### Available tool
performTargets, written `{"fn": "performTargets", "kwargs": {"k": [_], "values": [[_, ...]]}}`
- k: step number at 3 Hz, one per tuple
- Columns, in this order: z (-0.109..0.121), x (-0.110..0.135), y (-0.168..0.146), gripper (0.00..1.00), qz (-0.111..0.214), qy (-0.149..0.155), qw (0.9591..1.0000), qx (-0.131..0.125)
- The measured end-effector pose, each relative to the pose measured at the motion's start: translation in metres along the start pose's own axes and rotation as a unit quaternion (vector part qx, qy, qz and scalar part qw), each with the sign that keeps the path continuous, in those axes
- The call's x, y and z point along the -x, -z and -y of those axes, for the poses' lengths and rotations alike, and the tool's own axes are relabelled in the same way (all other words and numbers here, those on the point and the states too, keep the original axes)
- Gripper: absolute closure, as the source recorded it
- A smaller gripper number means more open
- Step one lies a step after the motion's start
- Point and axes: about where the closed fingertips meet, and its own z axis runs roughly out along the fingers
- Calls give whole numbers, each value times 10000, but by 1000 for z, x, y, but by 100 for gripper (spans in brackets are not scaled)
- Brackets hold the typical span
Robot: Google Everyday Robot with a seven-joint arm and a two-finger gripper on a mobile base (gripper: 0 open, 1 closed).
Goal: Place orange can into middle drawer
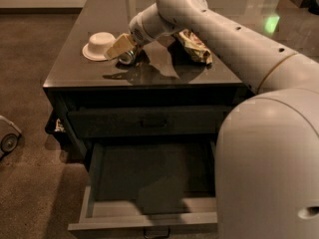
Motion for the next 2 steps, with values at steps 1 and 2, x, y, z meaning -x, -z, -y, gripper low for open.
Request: {"fn": "performTargets", "kwargs": {"k": [1,2], "values": [[8,-4,-6,0,-139,55,9998,-106],[14,-10,-4,0,-273,72,9994,-189]]}}
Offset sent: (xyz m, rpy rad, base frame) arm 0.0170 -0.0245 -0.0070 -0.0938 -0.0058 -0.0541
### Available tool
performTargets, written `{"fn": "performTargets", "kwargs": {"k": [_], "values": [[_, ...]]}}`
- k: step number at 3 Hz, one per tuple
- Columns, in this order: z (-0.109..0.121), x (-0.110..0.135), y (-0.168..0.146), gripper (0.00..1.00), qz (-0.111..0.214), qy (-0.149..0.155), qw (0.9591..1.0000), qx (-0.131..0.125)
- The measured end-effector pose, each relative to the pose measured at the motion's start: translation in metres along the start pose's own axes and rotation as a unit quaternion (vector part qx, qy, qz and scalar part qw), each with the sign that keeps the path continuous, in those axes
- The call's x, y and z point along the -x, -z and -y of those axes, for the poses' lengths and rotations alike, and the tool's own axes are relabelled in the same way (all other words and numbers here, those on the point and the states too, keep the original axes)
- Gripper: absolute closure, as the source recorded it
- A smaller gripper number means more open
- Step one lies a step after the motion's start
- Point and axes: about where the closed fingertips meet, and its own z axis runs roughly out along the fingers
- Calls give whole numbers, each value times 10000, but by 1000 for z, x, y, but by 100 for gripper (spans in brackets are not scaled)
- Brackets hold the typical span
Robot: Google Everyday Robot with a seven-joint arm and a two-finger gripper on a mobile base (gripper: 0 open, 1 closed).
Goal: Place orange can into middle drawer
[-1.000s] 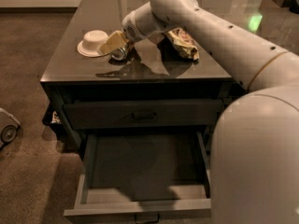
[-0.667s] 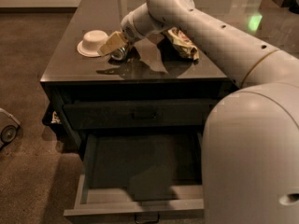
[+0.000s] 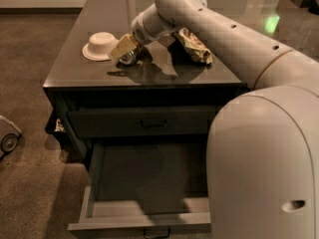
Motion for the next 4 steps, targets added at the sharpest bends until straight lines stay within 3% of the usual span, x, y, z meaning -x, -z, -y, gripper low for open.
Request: {"fn": "performTargets", "kwargs": {"k": [1,3,4], "values": [[2,-5,-3,0,-127,39,9999,86],[-6,-13,-18,41,-457,194,9975,510],[-6,-13,-13,65,-451,200,9973,547]]}}
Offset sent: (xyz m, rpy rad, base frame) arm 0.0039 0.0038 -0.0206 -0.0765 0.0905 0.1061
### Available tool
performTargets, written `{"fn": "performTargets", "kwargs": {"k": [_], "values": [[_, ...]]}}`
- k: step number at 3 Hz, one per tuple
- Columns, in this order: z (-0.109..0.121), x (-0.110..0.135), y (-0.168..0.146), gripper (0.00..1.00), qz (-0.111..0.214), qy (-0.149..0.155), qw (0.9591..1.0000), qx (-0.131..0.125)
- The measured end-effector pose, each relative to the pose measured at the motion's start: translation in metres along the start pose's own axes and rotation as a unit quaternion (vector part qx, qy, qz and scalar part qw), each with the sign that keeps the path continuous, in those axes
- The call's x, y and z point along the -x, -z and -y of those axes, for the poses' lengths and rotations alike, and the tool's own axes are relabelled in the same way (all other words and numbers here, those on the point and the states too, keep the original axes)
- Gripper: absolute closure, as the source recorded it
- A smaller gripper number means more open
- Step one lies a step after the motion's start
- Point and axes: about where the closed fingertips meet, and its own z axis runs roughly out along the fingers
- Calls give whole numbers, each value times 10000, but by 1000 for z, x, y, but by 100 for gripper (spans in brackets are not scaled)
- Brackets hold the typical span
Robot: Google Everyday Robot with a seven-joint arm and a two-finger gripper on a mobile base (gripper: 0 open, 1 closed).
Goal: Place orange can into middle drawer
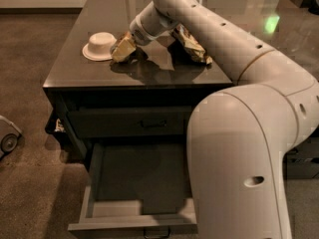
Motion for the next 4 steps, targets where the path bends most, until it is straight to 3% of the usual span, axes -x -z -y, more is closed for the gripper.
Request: {"fn": "performTargets", "kwargs": {"k": [1,2,3,4], "values": [[-3,2,21,88,100,26,9999,-65],[-16,2,62,100,254,37,9994,-243],[-49,-9,106,100,417,12,9989,-206],[-91,-42,152,100,458,-167,9988,-5]]}}
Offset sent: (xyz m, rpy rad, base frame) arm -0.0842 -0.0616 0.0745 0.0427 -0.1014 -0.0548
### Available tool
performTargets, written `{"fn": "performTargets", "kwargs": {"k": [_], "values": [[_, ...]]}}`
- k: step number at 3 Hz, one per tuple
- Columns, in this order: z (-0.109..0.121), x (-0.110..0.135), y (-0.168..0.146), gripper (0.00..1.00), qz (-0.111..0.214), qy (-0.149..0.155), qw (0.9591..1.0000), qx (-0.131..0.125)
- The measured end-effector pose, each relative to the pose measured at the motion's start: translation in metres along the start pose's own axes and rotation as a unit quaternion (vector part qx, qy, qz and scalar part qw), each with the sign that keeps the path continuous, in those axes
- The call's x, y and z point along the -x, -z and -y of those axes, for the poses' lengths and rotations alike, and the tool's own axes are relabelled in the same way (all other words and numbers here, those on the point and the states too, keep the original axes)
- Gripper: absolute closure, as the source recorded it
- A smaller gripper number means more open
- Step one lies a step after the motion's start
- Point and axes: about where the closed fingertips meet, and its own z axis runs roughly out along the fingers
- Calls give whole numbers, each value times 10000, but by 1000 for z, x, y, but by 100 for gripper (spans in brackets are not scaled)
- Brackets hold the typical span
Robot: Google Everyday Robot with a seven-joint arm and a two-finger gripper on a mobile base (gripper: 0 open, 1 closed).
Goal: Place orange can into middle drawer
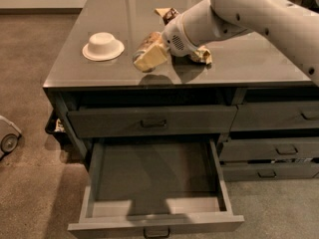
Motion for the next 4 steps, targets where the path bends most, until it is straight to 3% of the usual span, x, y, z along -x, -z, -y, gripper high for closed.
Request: {"fn": "performTargets", "kwargs": {"k": [2,3,4], "values": [[-3,-2,-3,100,103,-1,9999,86],[-30,-9,10,100,351,124,9991,187],[-70,-47,24,100,416,172,9987,250]]}}
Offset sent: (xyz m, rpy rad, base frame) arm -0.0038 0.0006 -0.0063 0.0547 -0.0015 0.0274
